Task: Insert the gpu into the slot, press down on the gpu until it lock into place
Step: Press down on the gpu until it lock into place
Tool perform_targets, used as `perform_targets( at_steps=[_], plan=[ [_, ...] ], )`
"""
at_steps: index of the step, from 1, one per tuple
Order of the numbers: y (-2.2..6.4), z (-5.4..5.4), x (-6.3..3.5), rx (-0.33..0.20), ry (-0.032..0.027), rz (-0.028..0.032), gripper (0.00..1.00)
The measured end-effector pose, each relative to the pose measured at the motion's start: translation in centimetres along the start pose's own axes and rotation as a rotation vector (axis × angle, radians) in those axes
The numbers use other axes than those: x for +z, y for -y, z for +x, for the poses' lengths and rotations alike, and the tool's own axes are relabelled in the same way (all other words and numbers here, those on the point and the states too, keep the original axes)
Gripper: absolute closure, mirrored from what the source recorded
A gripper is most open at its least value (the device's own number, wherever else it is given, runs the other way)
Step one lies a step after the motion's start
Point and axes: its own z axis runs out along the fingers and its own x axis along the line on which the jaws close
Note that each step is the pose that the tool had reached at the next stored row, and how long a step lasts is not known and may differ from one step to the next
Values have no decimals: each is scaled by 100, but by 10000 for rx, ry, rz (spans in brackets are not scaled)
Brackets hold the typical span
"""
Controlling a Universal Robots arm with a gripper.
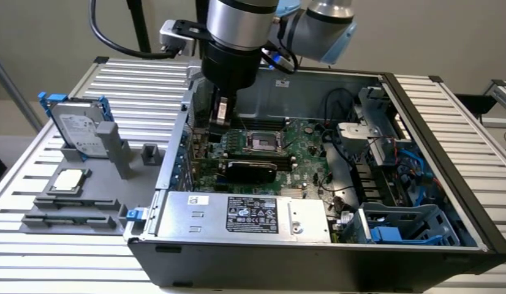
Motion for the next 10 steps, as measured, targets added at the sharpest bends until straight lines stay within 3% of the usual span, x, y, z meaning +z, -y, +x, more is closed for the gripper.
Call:
perform_targets(
  at_steps=[3, 5, 6, 8, 9, 10],
  plan=[
    [25, 0, -5, -43, 19, 300, 89],
    [53, -1, -11, -54, 45, 446, 89],
    [68, -1, -14, -64, 74, 506, 89],
    [94, -1, -21, -104, 180, 571, 89],
    [94, -1, -21, -107, 200, 624, 89],
    [94, -1, -21, -108, 200, 624, 89]
  ],
)
